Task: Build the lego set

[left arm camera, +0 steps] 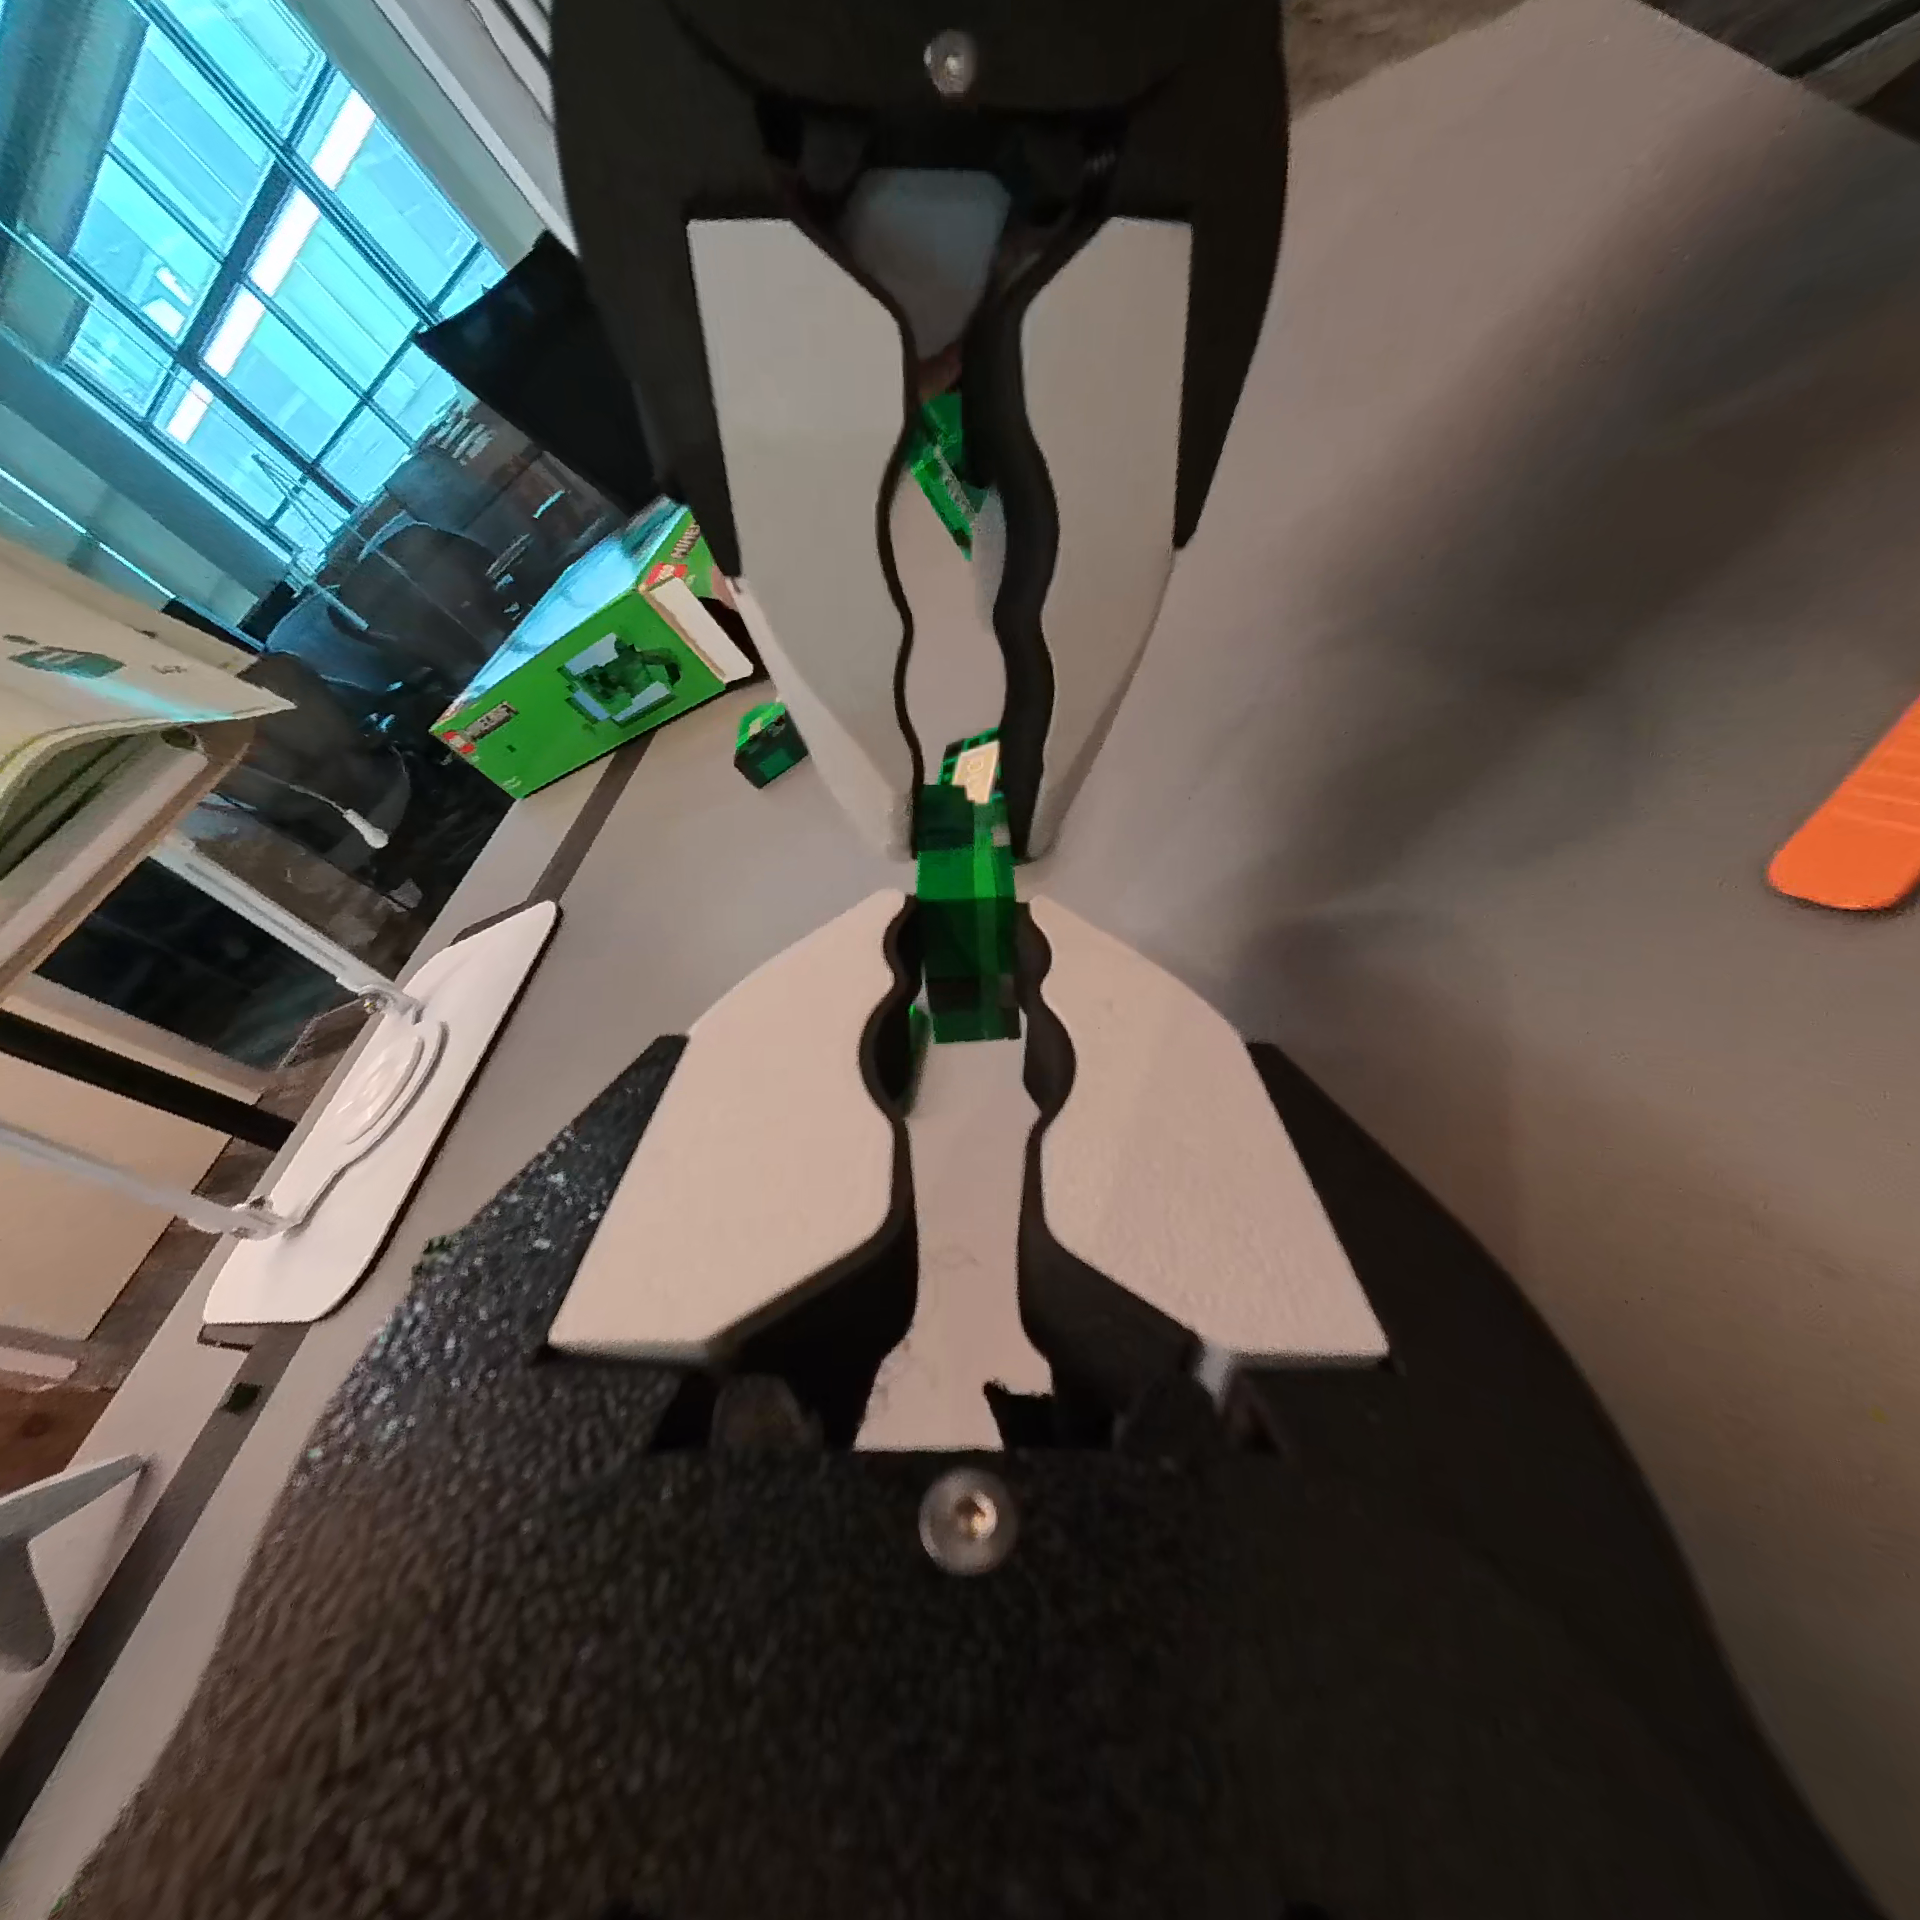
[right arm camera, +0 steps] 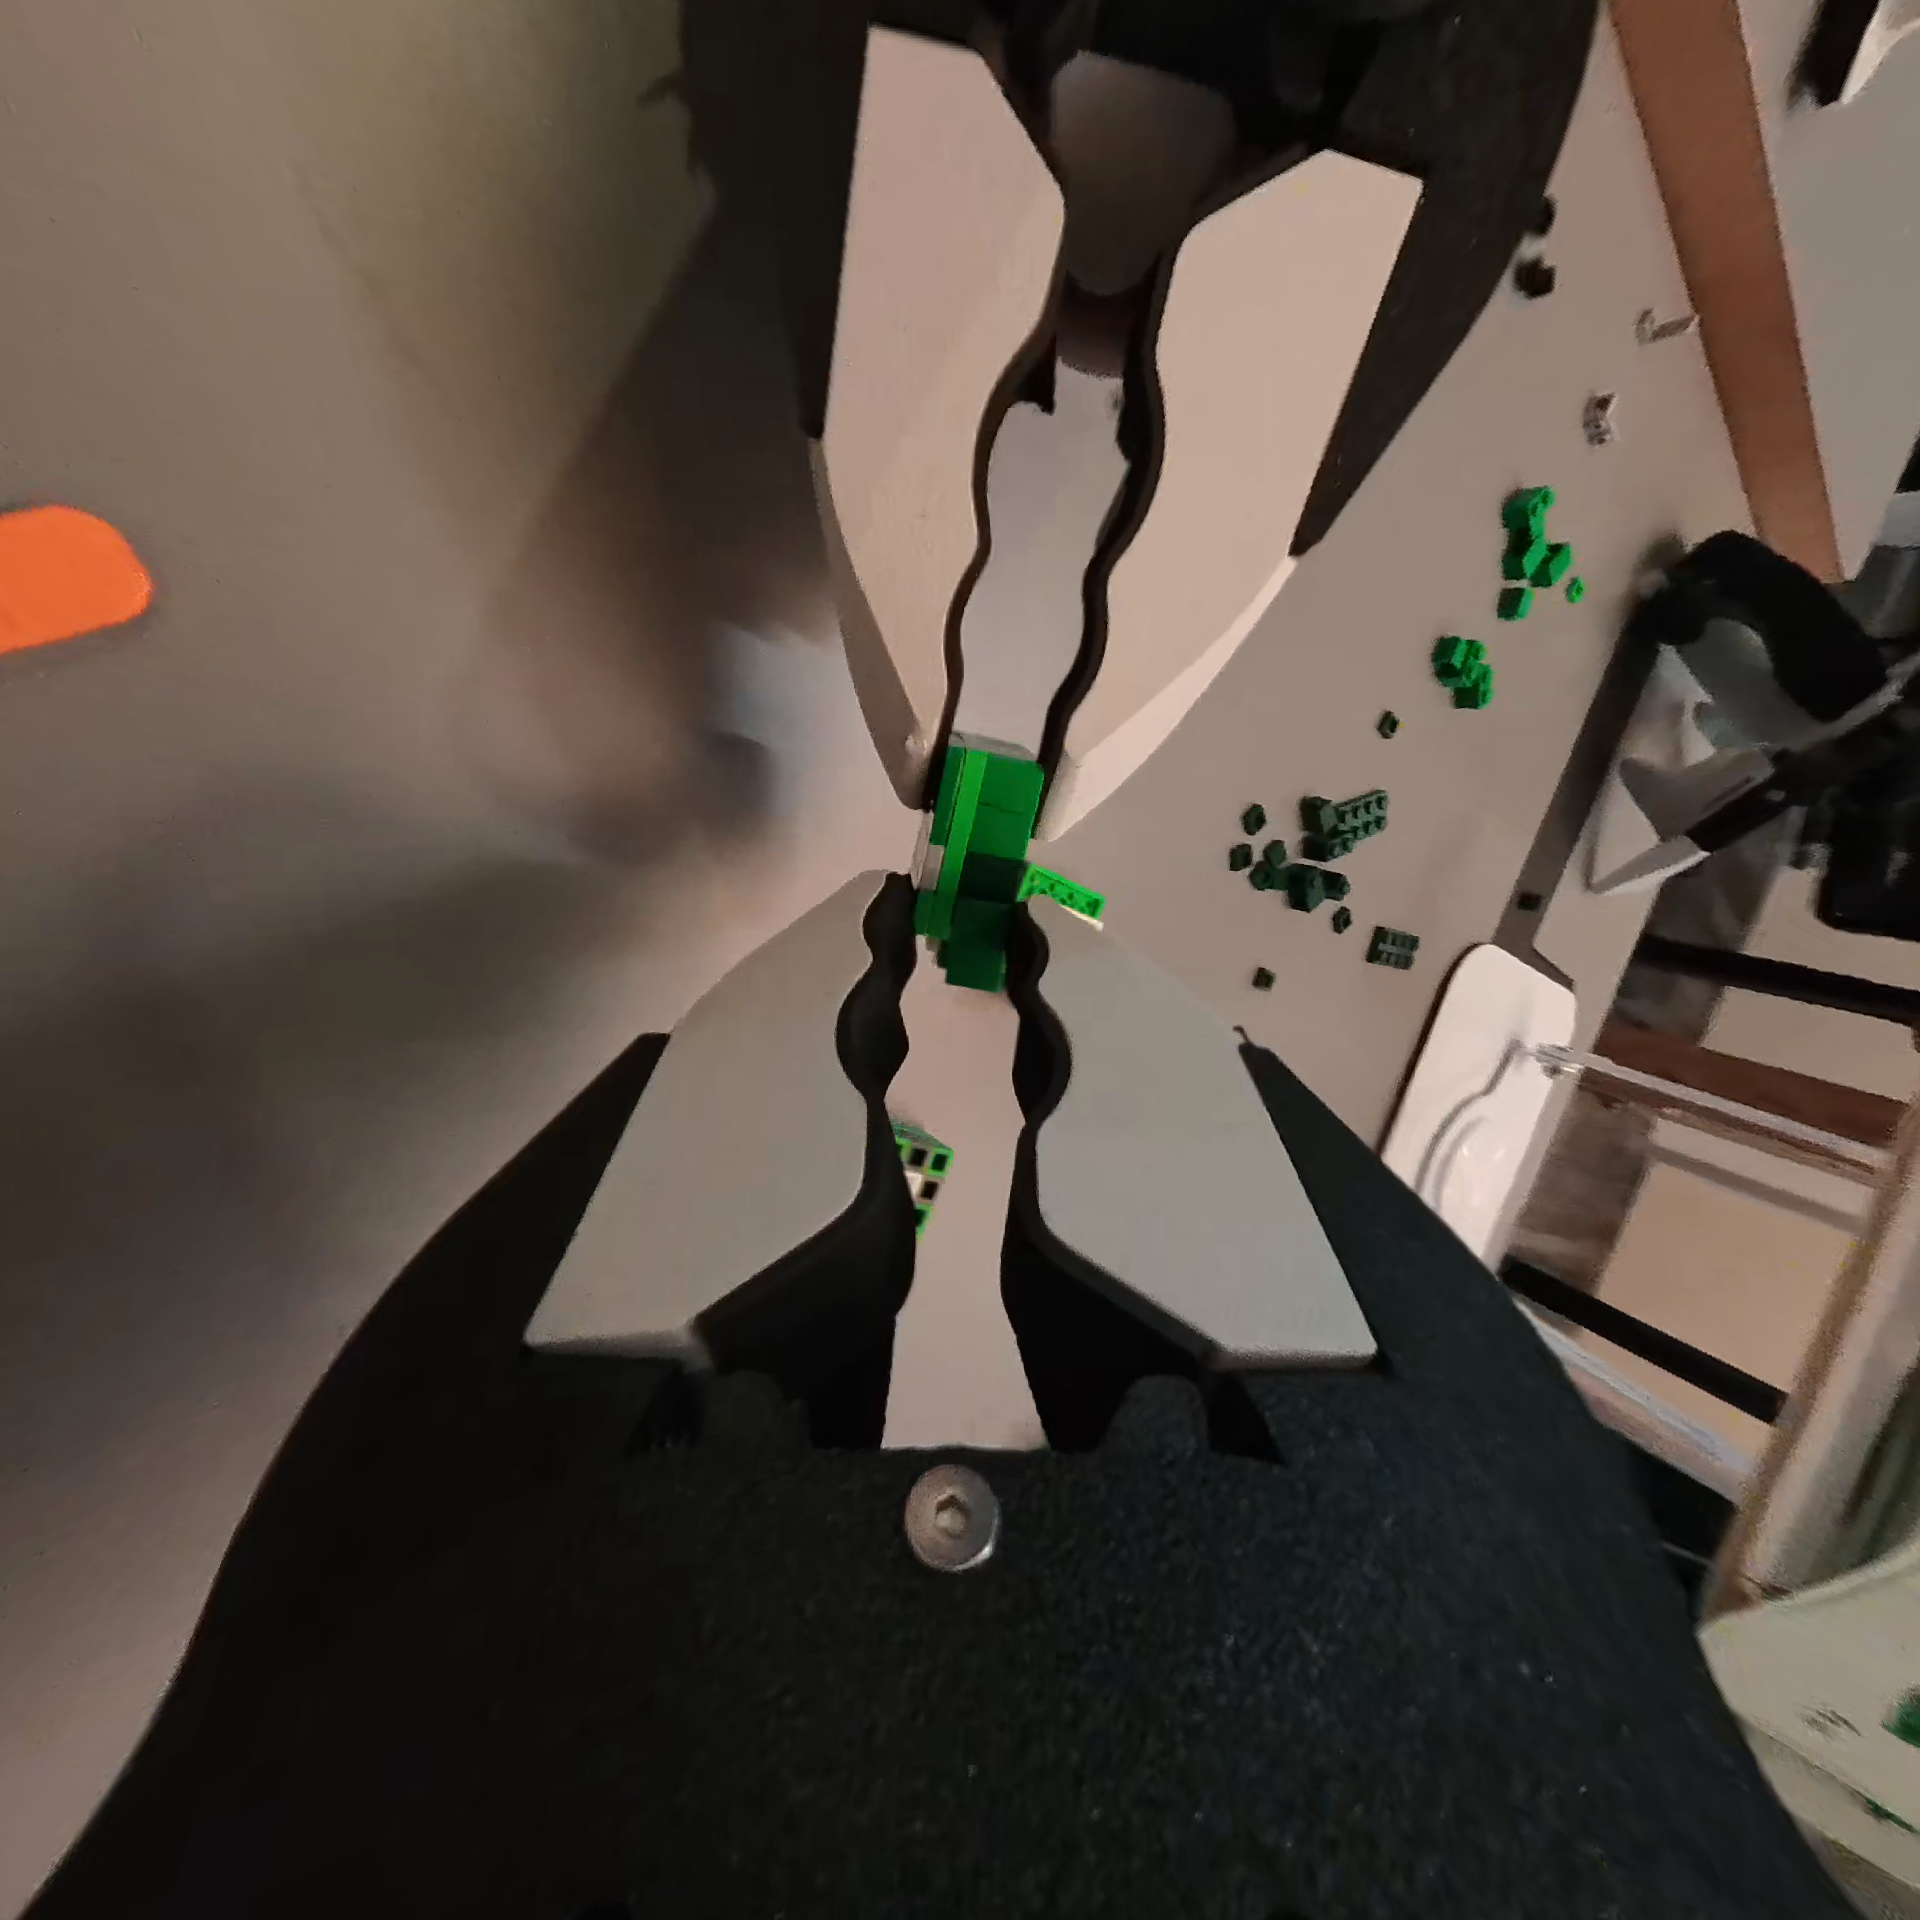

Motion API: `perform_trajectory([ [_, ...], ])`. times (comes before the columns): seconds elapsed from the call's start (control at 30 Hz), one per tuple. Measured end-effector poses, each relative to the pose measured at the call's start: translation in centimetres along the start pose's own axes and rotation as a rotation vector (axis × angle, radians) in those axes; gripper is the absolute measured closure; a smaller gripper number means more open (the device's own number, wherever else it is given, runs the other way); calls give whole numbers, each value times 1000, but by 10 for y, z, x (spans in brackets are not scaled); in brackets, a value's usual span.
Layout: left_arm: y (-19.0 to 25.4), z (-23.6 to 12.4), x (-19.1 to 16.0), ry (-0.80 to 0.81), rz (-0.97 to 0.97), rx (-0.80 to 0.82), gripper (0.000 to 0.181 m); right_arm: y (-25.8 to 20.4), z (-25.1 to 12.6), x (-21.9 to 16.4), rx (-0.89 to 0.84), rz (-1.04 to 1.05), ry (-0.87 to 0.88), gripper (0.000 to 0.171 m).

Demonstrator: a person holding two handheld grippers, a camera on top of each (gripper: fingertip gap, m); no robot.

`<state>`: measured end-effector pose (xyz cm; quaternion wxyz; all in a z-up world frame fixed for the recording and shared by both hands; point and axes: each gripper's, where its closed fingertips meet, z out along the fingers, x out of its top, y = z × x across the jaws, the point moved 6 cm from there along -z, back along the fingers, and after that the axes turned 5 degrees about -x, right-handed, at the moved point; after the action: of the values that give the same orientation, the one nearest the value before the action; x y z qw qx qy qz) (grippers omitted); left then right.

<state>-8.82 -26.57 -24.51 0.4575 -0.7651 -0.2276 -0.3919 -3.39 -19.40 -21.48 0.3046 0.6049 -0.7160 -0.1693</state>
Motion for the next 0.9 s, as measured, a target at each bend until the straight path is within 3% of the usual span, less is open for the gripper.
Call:
perform_trajectory([
  [0.23,8,3,5,21,14,-38,165,-5,-4,-3,118,127,54,155],
  [0.43,4,2,5,29,7,16,165,-2,-4,-4,32,192,52,154],
  [0.57,2,1,5,42,10,51,165,0,0,-10,-78,180,-11,123],
  [0.77,0,0,6,52,-2,68,165,-3,-4,-13,-181,135,-11,154],
  [0.9,-3,0,7,69,-35,117,165,-3,-7,-14,-265,86,-18,158],
])
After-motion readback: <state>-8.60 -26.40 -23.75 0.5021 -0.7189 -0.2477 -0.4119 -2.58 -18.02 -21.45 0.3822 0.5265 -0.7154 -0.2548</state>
